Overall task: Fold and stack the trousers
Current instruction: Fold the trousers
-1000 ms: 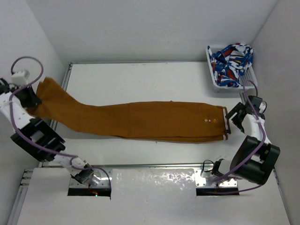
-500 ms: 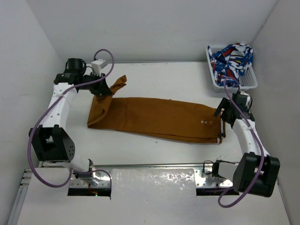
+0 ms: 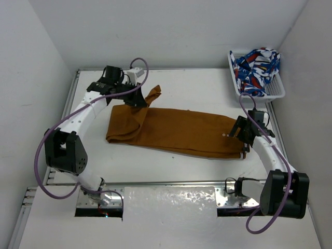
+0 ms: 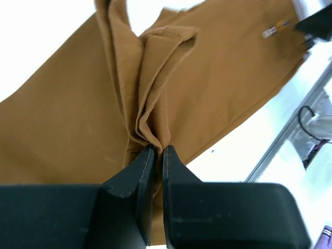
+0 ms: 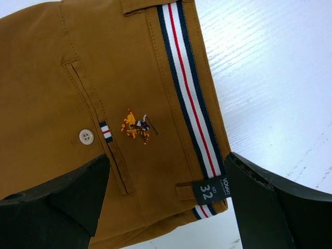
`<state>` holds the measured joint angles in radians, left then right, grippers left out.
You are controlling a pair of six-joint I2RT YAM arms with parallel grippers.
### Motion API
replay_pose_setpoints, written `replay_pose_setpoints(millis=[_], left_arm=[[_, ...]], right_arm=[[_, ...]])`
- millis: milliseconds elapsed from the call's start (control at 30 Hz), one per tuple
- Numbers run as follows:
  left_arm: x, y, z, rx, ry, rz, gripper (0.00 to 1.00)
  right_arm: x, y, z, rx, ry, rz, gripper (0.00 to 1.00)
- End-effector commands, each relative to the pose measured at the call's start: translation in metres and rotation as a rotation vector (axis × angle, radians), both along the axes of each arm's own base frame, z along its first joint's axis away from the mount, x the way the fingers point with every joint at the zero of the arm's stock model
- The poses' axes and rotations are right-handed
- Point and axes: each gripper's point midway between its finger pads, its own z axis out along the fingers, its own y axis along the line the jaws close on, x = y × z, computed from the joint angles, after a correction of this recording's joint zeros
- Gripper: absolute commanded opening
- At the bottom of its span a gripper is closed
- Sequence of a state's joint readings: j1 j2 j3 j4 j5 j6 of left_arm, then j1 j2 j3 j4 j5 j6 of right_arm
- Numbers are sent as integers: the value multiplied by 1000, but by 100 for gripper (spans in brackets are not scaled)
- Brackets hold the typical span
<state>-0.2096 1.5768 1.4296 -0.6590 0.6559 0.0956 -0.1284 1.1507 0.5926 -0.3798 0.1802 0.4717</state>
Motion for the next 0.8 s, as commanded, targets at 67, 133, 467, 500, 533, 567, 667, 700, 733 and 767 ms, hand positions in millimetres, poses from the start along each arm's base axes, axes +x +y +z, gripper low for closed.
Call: replay_pose_setpoints(millis=[67,133,467,500,533,567,667,700,733,767], left_arm=[[15,-4,-13,-2,-8,52,0],[18,-17,-10,-17,-26,35,0],[10,-52,-54,21,36,-36,5],[4,-66,-56,21,34,-77,12],[-5,-83,-62,31,39,-145,18],[-13,-93,-65,35,46,-192,31],[-52,-126,-77,77,98,-417,58],[-62,-133,-75,70,106,-479,66],[-63,-139,-66,63,70,-534,67],[-71,-140,-58,49,80,-563,69]], right_arm=[[15,-1,17,-18,-69,-6,88],[17,1,18,-11,-72,-4,88],[21,5,22,-24,-66,9,88],[22,7,22,-22,-64,14,88],[23,7,24,-23,-64,16,88],[24,9,23,-23,-59,21,88],[27,9,30,-33,-62,29,89],[29,9,33,-40,-65,32,89],[29,8,35,-47,-67,34,89],[32,8,40,-49,-77,34,89]])
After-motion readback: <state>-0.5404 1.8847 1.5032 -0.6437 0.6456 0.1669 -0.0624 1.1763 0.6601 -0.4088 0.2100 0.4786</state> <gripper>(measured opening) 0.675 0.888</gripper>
